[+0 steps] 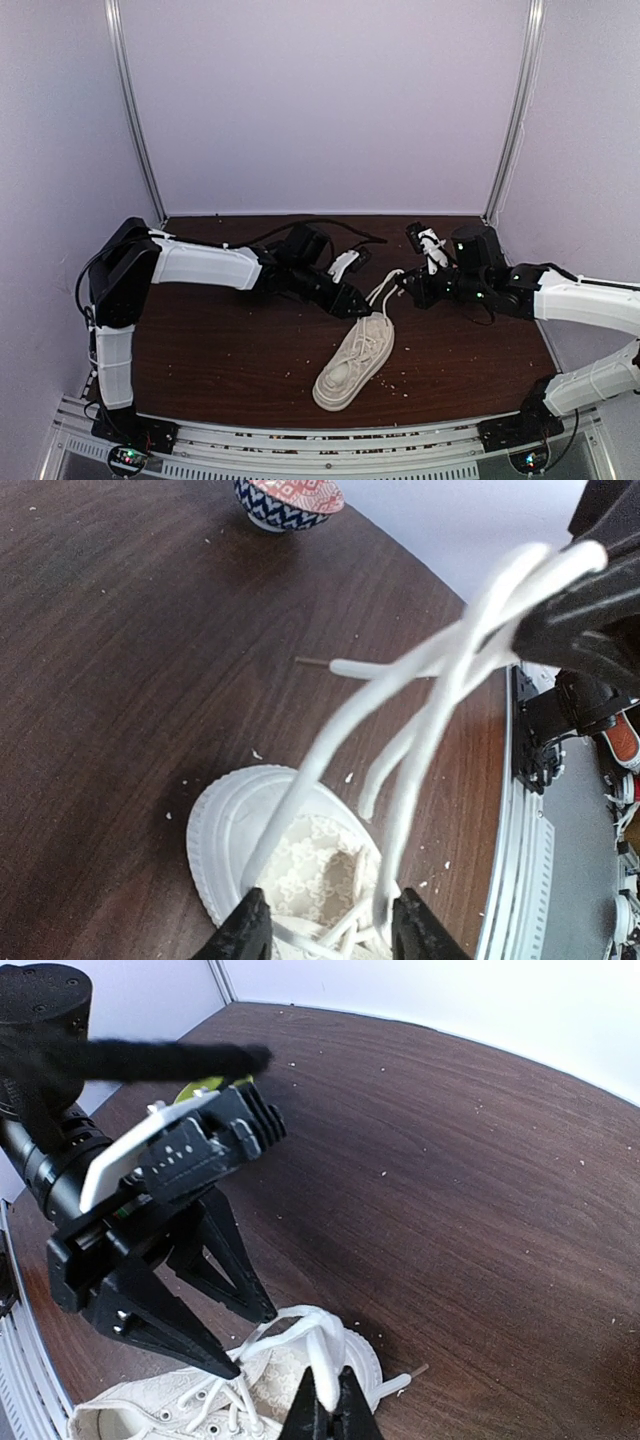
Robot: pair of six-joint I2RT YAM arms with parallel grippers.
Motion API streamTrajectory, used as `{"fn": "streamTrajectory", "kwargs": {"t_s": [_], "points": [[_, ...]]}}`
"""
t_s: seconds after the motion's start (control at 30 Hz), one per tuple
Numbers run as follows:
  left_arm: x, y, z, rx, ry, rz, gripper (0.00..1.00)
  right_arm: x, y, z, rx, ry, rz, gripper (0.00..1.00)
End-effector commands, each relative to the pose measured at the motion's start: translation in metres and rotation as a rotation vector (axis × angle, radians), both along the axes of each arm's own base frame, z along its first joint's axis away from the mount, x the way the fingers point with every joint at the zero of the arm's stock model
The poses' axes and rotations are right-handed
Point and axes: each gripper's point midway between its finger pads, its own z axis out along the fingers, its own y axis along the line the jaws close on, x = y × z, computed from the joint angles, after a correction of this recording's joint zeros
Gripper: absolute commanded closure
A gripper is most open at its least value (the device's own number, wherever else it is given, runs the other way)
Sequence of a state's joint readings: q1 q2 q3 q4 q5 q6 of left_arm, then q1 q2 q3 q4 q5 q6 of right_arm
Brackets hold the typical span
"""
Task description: Tie the shoes
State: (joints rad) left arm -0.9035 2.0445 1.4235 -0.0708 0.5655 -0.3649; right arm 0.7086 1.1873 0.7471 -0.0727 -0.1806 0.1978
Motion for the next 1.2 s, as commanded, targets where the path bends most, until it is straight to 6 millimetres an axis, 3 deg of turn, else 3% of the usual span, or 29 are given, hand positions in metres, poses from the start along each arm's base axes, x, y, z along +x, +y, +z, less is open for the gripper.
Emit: {"fn": "streamTrajectory", "kwargs": {"t_s": [0.0,0.13,0.37,0.73,1.0,1.17], "points": [[0.006,0.003,0.036,-0.07,-0.078,0.002,0.53,0.0,-0.003,0.006,0.026,-0.012,-0.006,1.0],[0.011,0.002,0.038,-0.076,-0.092,0.005,0.46,-0.001,-0.003,0.006,0.028,-0.01,-0.003,1.0],[0.009,-0.01,0.035,-0.098,-0.057,-0.049,0.24,-0.002,-0.003,0.008,0.039,-0.007,0.004,1.0],[0.002,-0.022,0.012,-0.083,0.046,-0.121,0.2,-0.002,-0.002,0.011,0.055,-0.011,0.009,1.0],[-0.009,-0.022,0.006,-0.071,0.083,-0.169,0.24,-0.001,-0.001,0.012,0.057,-0.011,0.012,1.0],[-0.011,-0.021,0.009,-0.073,0.082,-0.179,0.52,0.0,-0.002,0.011,0.057,-0.01,0.007,1.0]]}}
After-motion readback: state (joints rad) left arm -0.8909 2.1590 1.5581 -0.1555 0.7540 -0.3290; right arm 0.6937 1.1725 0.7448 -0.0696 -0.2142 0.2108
